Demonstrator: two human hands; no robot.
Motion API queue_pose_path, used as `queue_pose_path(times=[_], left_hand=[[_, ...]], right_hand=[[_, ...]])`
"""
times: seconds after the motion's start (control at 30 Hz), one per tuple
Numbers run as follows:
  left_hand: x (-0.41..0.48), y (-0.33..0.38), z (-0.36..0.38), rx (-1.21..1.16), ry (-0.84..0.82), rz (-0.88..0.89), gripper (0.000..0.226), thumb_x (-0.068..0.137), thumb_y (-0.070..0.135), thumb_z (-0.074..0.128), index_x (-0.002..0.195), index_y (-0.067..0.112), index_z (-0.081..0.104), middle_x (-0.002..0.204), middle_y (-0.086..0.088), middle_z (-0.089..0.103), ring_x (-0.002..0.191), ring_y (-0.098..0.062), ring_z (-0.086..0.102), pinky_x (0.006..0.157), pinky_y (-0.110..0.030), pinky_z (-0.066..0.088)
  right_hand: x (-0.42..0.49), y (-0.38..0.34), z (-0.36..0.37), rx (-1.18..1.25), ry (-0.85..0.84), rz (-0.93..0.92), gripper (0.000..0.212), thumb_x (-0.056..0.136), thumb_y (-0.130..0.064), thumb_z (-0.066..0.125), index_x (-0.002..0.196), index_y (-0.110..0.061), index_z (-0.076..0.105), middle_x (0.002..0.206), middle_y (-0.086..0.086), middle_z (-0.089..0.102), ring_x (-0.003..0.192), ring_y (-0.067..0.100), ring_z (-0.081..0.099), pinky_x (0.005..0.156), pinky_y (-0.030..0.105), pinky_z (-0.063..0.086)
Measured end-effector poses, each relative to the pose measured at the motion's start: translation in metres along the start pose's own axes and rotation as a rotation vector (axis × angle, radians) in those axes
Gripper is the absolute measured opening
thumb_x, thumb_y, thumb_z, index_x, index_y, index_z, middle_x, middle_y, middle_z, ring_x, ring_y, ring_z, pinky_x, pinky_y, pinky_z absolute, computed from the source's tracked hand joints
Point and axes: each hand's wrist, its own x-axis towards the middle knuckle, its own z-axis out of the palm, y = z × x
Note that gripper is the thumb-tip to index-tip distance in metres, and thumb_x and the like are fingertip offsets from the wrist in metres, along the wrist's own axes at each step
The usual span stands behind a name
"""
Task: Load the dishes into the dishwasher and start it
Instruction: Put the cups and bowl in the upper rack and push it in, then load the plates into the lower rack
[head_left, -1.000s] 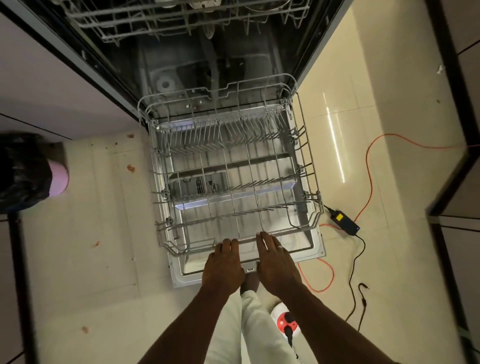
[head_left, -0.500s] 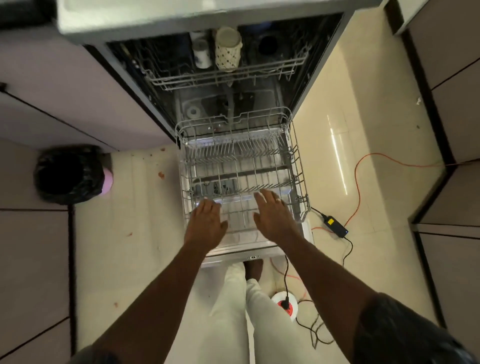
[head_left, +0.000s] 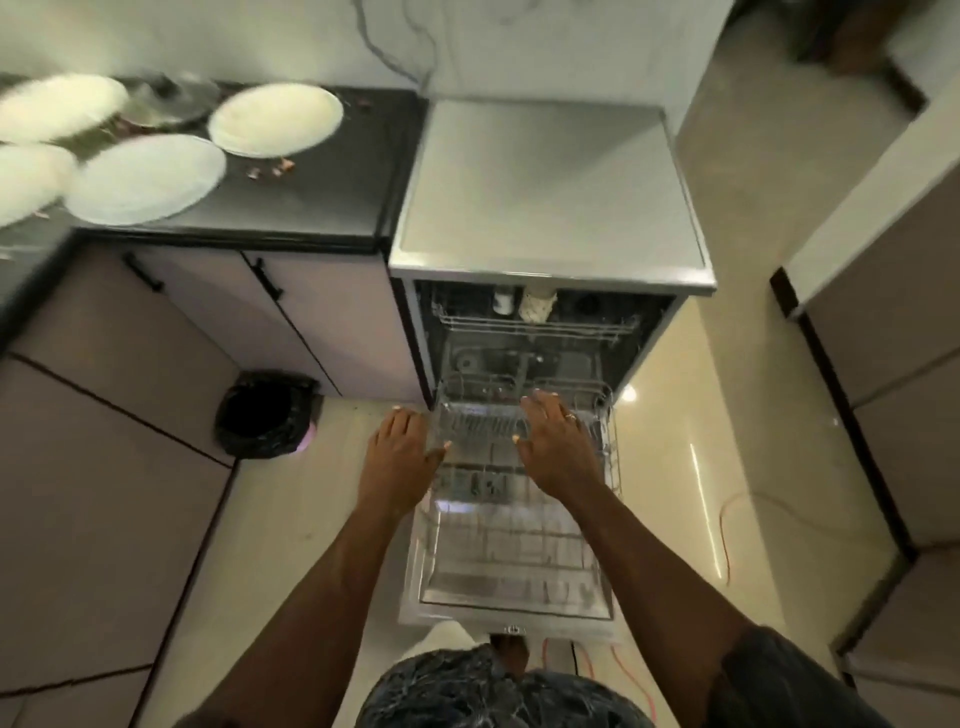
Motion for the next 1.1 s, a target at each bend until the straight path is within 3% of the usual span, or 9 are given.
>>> queue_pose_path(times=[0.23, 0.6, 1.1], left_hand=[[0.009, -0.029, -0.081, -0.01, 0.165, -0.056, 0.057, 0.096, 0.05, 0.056, 0.138, 0.012, 0.05, 0.148, -0.008, 0.046, 0.147, -0.028, 0.028, 0.118, -0.044, 0.028], [0.03, -0.123, -0.188, 0.005, 0.337, -0.105, 0.062, 0.097, 0.055, 0.05, 0.145, 0.016, 0.043, 0.156, -0.006, 0.037, 0.152, -0.023, 0.019, 0.122, -0.039, 0.018], [0.132, -0.323, -0.321, 0.031, 0.324, 0.03, 0.066, 0.095, 0.053, 0.055, 0.147, 0.017, 0.041, 0.158, -0.005, 0.034, 0.152, -0.021, 0.019, 0.122, -0.038, 0.018]], right_hand=[[0.045, -0.07, -0.039, -0.033, 0.067, -0.17, 0.062, 0.1, -0.04, 0.051, 0.155, -0.016, 0.033, 0.164, 0.009, 0.025, 0.152, 0.029, 0.019, 0.122, 0.05, 0.024], [0.114, -0.223, -0.061, -0.068, 0.185, -0.375, 0.065, 0.097, -0.039, 0.058, 0.153, -0.014, 0.037, 0.159, 0.011, 0.035, 0.148, 0.028, 0.03, 0.122, 0.044, 0.026], [0.226, -0.435, -0.036, 0.014, 0.32, -0.255, 0.06, 0.101, -0.04, 0.053, 0.155, -0.02, 0.034, 0.163, 0.003, 0.029, 0.153, 0.022, 0.021, 0.124, 0.042, 0.021]])
